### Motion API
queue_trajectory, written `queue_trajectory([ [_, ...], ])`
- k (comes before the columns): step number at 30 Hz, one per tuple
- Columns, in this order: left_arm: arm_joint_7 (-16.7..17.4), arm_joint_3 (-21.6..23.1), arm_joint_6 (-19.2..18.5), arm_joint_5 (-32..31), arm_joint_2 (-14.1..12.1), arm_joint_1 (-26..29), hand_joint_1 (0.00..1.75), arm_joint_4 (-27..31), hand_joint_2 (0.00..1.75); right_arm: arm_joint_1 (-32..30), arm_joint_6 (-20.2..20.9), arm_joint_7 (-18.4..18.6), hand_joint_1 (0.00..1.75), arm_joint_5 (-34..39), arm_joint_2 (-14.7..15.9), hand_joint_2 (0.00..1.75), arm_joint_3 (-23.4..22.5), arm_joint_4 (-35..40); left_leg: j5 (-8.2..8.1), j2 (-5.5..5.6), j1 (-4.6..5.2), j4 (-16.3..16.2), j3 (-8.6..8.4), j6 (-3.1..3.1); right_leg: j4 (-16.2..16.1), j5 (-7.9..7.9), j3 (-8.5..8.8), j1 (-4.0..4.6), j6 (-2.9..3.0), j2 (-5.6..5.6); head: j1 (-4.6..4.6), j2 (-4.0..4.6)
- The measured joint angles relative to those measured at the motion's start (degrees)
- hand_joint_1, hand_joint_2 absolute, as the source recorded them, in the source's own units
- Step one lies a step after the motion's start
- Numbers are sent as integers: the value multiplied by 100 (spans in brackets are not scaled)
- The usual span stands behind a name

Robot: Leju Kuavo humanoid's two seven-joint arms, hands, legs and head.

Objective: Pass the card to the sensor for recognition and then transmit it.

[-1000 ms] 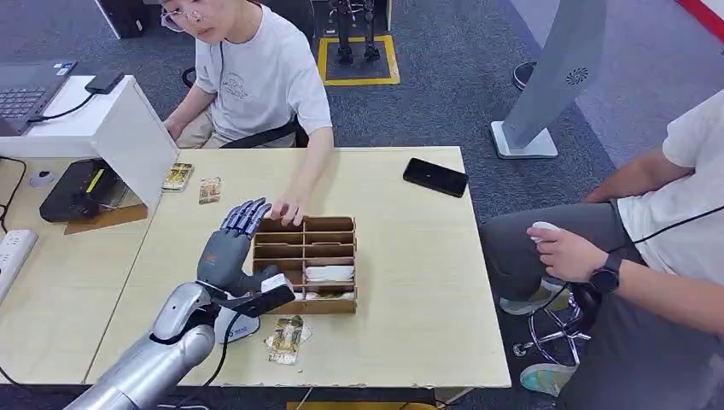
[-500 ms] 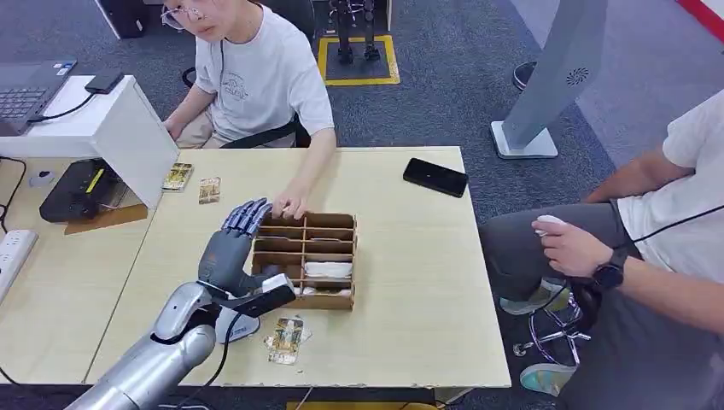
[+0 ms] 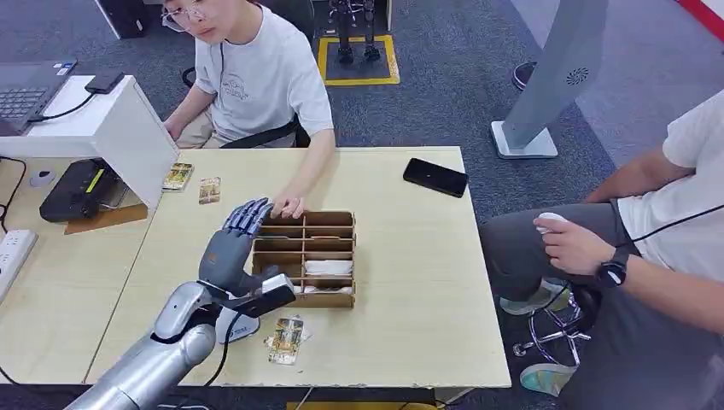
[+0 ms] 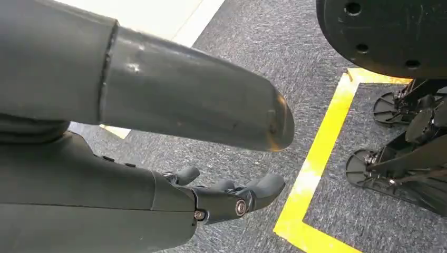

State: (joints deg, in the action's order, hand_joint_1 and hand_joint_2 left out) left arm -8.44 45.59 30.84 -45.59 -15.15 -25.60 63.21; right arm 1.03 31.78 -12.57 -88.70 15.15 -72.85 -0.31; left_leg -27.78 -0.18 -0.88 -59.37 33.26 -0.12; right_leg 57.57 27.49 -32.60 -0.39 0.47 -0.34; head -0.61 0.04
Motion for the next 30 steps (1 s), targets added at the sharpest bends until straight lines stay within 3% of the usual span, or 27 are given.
queue_trajectory([
  [30,76,0,37,-103,24,-33,0,18,175,29,-74,42,0,-2,-31,0,0,0,0,0,0,0,0,0,0,0,0,0,0,0,2,0],
])
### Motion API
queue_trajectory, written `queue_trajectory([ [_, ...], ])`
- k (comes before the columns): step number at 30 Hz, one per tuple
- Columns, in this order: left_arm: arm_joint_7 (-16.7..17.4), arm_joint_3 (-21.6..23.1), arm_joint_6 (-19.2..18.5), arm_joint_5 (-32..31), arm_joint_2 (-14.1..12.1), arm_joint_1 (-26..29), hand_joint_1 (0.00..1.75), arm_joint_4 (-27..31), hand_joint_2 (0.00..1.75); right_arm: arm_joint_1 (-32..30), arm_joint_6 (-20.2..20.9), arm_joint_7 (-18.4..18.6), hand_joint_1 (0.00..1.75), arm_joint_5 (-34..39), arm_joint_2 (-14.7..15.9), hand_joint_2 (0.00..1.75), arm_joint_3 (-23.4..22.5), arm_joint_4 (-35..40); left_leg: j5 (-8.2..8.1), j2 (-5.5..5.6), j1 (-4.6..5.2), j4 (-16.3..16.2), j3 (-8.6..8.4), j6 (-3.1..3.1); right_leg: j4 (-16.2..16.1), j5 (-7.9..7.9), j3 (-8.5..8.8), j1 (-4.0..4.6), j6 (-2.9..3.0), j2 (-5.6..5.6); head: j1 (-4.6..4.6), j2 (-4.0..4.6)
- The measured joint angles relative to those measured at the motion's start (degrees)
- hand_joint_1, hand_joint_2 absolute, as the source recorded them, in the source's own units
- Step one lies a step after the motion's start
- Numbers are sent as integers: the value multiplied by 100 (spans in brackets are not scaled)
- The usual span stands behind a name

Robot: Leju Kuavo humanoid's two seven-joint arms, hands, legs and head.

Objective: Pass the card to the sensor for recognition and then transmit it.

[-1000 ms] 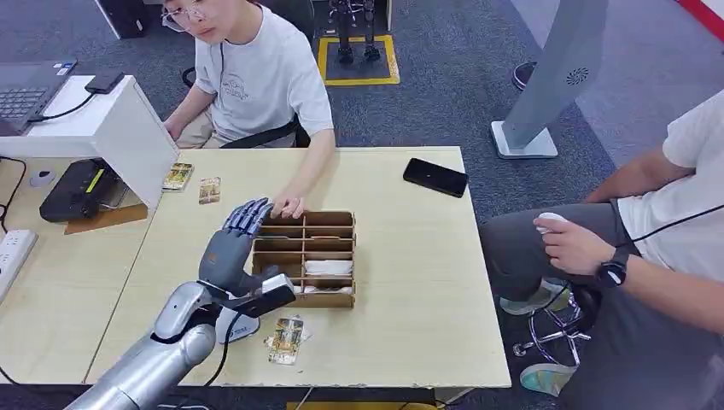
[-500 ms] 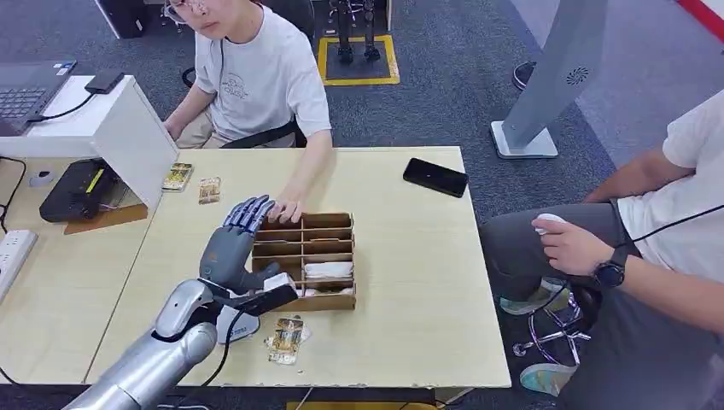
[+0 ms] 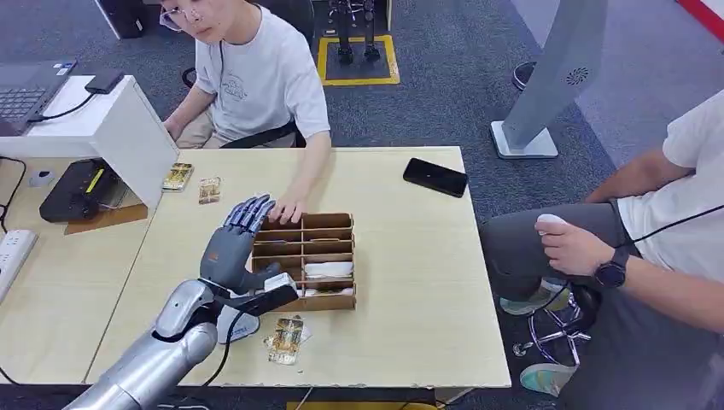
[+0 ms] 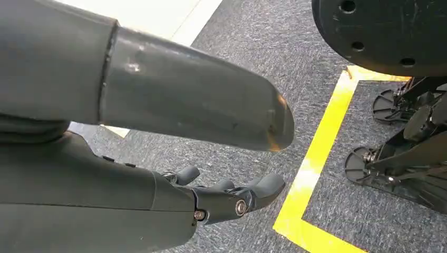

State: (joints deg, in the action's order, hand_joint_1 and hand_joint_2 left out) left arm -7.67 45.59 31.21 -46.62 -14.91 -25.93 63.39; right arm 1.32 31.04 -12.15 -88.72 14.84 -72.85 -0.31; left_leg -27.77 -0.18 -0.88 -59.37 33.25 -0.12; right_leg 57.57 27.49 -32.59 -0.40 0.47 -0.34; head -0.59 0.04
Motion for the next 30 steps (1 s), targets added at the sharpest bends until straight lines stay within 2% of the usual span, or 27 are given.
queue_trajectory([
  [3,0,-2,0,0,2,0,0,0,175,0,0,-2,0,0,-4,0,0,0,0,0,0,0,0,0,0,0,0,0,0,0,0,0],
  [4,0,0,0,0,2,0,7,0,175,1,0,-2,0,0,-4,0,0,0,0,0,0,0,0,0,0,0,0,0,0,0,-2,0],
  [5,4,0,0,2,2,1,175,0,175,1,0,0,0,0,-7,0,0,0,0,0,0,0,0,0,0,0,0,0,0,0,0,0],
  [21,-15,-7,-70,96,2,-2,171,0,175,3,-13,-2,0,0,-22,0,0,0,0,0,0,0,0,0,0,0,0,0,0,0,0,0],
  [30,-15,-26,-72,120,0,-20,175,0,175,2,-18,0,0,0,-24,0,0,0,0,0,0,0,0,0,0,0,1,0,0,0,-2,0],
])
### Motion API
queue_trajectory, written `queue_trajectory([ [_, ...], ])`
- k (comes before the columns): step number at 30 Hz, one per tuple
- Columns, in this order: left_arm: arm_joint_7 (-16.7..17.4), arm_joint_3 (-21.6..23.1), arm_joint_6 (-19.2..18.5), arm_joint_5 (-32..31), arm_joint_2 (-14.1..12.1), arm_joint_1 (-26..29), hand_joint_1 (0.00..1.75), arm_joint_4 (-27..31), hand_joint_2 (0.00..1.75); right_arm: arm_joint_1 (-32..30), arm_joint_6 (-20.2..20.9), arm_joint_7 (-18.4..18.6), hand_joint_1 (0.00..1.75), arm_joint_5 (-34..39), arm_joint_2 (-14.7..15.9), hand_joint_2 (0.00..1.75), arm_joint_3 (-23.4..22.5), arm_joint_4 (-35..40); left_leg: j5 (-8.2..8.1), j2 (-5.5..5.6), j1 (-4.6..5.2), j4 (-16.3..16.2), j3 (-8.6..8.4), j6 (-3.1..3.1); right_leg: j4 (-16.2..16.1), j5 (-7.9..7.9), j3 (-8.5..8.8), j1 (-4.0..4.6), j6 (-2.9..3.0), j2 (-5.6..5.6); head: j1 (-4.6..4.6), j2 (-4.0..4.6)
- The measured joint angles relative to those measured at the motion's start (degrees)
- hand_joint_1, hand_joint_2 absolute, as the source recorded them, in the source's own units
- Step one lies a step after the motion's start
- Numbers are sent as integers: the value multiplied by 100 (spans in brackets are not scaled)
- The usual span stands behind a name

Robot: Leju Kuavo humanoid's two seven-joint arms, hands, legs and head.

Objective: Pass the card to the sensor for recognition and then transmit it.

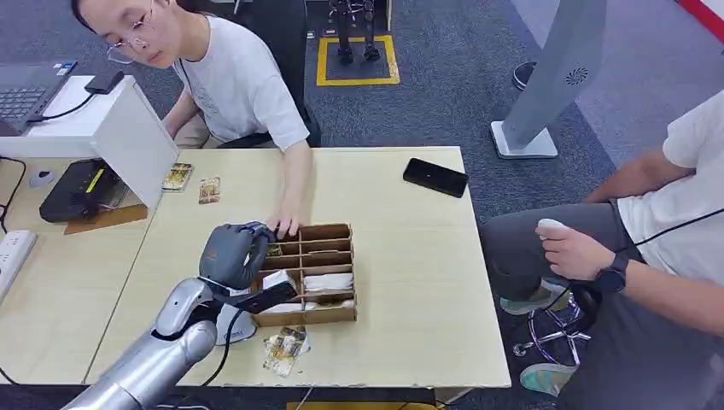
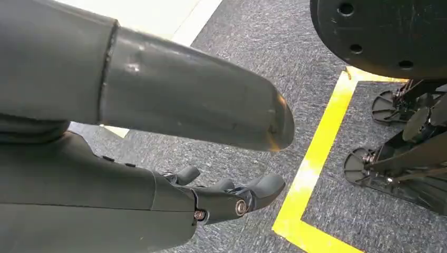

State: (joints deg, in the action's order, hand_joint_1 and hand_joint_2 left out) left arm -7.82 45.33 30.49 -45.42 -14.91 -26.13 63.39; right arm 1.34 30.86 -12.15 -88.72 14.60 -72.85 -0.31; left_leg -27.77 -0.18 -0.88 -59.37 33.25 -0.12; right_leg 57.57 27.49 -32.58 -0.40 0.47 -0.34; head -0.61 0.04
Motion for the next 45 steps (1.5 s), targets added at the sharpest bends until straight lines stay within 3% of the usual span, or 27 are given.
queue_trajectory([
  [14,-50,-9,-57,68,0,2,175,0,175,8,-2,13,0,0,-22,0,-7,0,0,1,0,0,0,0,0,0,0,0,0,1,0,0],
  [15,-50,-9,-57,68,0,2,162,0,175,9,-2,13,0,0,-24,0,-9,0,0,1,0,0,0,0,0,0,0,0,0,1,0,0],
  [16,-50,-9,-57,68,0,2,98,0,175,10,-2,13,0,0,-26,0,-9,0,0,1,0,0,0,0,0,0,0,0,0,1,0,0],
  [17,-52,-11,-57,70,0,2,0,0,175,11,-2,13,0,0,-26,0,-9,0,0,1,0,0,0,0,0,0,0,0,0,1,0,0],
  [45,-116,-20,0,83,17,6,0,0,175,32,-7,17,0,0,-44,0,-9,0,1,7,0,0,-1,2,0,0,4,0,0,8,0,0],
])
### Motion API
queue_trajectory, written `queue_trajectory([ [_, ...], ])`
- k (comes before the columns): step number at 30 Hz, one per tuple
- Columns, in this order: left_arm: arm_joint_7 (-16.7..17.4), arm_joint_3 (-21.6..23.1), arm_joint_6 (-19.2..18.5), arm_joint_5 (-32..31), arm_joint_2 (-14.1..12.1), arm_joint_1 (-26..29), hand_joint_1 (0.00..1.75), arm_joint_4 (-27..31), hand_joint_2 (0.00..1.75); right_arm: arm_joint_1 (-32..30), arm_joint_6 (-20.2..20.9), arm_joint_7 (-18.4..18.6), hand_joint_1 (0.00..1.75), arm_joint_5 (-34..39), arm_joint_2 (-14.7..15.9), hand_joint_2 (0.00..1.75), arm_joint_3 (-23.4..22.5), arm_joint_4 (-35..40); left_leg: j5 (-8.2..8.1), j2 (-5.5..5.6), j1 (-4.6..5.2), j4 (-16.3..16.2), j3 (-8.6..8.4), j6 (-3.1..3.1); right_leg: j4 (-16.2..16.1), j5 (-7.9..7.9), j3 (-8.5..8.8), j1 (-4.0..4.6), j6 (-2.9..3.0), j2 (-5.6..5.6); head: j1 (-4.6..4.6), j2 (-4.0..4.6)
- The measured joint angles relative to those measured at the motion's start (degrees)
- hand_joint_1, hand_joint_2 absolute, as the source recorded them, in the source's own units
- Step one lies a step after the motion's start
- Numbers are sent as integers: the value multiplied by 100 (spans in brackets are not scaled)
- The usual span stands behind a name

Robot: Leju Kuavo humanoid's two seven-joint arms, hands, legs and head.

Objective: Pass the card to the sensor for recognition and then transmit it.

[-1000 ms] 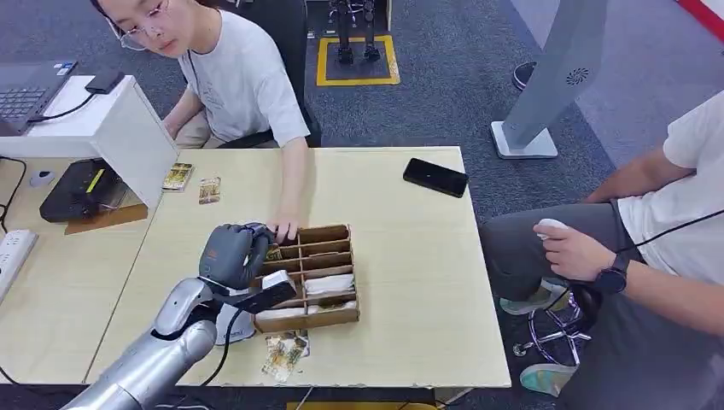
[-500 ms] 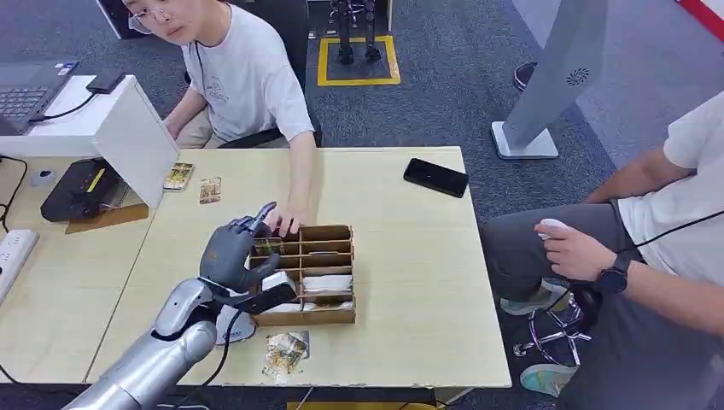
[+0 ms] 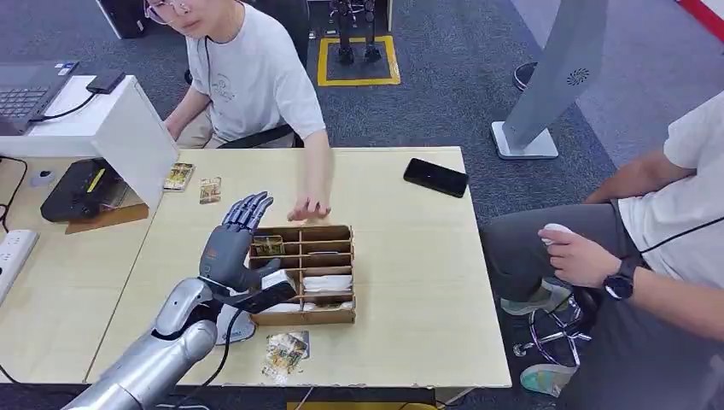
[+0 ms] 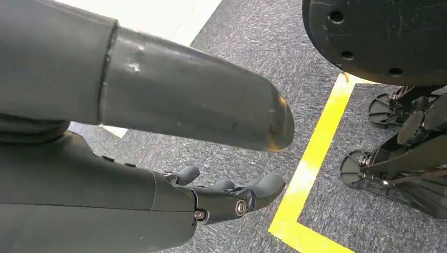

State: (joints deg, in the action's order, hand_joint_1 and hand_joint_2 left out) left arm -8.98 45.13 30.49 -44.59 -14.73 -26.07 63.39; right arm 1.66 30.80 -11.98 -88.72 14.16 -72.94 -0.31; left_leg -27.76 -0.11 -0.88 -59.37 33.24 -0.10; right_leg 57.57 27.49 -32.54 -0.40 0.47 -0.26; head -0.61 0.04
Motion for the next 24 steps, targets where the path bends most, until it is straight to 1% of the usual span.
queue_trajectory([
  [7,-37,-2,9,-18,-9,0,0,0,175,0,0,-2,0,0,-2,0,0,0,0,0,0,0,0,0,0,0,0,0,0,0,0,0],
  [10,-105,-2,9,-76,-59,-1,0,2,175,1,0,-2,0,0,-2,0,0,0,0,0,0,0,0,0,0,0,0,0,0,-1,0,0],
  [15,-118,-2,9,-98,-184,0,0,11,175,1,0,-2,0,0,-2,0,0,0,0,0,-1,0,-1,0,0,0,0,0,0,0,0,0],
  [24,-118,-4,15,-101,-243,0,0,15,175,1,0,-2,0,0,-2,0,0,0,0,-1,0,1,-1,0,1,0,1,0,0,0,0,0],
])
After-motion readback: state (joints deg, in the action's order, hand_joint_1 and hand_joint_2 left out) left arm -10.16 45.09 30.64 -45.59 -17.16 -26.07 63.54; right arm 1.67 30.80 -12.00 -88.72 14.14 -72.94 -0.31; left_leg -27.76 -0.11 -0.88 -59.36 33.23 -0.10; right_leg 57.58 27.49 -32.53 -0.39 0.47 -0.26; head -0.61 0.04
